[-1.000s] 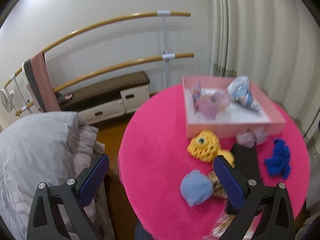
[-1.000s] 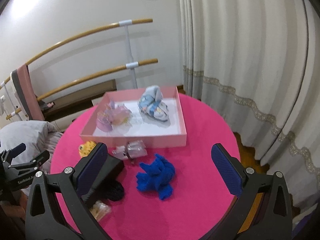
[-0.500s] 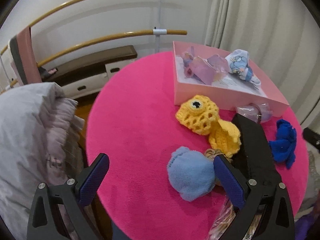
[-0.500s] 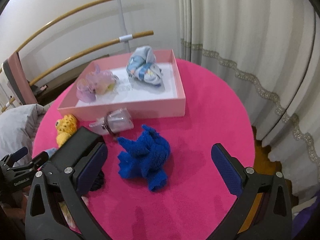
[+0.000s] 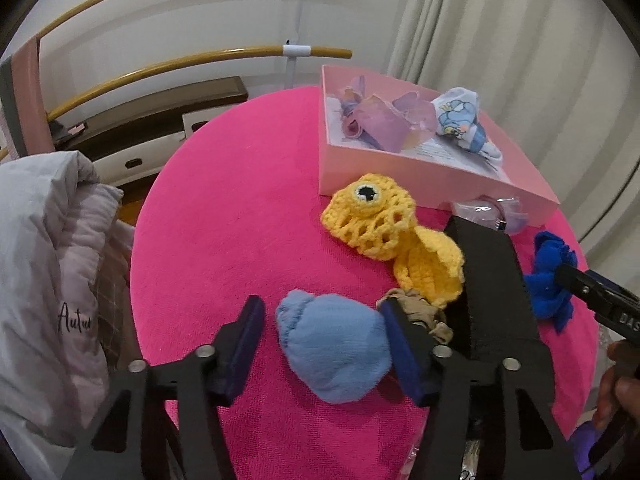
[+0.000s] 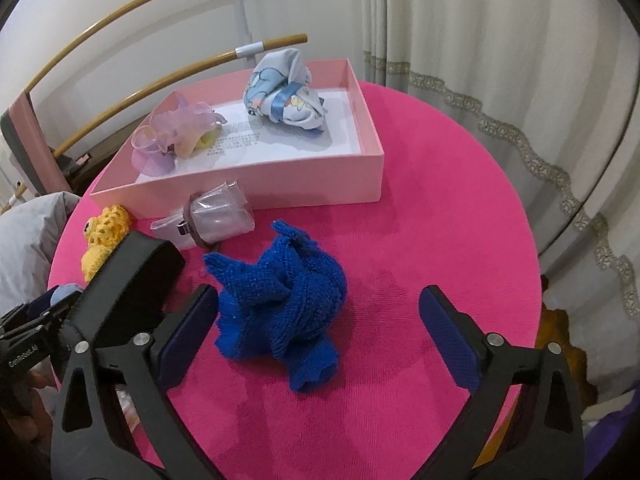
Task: Organize soft objects
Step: 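Grasp the light-blue sock with the left tool while the right tool grasps the blue knitted toy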
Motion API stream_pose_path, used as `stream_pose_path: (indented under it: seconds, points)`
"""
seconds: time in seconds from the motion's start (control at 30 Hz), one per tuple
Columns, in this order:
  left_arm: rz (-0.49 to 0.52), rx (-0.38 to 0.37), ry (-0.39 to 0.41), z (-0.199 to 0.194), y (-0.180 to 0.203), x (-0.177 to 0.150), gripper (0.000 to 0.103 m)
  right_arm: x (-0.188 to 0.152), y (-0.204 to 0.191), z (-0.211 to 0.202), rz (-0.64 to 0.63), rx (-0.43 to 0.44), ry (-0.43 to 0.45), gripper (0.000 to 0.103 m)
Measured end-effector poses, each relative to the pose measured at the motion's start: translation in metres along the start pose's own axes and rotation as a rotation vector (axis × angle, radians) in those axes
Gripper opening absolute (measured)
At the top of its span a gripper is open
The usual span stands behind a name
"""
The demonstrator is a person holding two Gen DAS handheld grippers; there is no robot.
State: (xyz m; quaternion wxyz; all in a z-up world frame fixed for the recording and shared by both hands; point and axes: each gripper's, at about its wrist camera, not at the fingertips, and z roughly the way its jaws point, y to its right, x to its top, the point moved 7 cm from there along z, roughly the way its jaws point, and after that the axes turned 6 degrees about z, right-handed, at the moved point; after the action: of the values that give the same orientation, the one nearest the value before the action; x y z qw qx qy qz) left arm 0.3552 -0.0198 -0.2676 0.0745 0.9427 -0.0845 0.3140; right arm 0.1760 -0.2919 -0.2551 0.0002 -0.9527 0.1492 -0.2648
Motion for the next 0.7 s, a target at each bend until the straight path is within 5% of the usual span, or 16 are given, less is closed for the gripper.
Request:
stream_pose_path:
  seconds: [0.47,0.7]
  points:
    - [0.068,0.063,0.021,-0.008,0.008,-0.020,0.063,-0.001,-0.007,0.015,-0.012,0.003,-0.023,0.092]
    - [0.078,0.041,0.018,-0.008,0.011,-0.019,0.042,-0.006,-0.009,0.025,-0.027,0.011,-0.045,0.050]
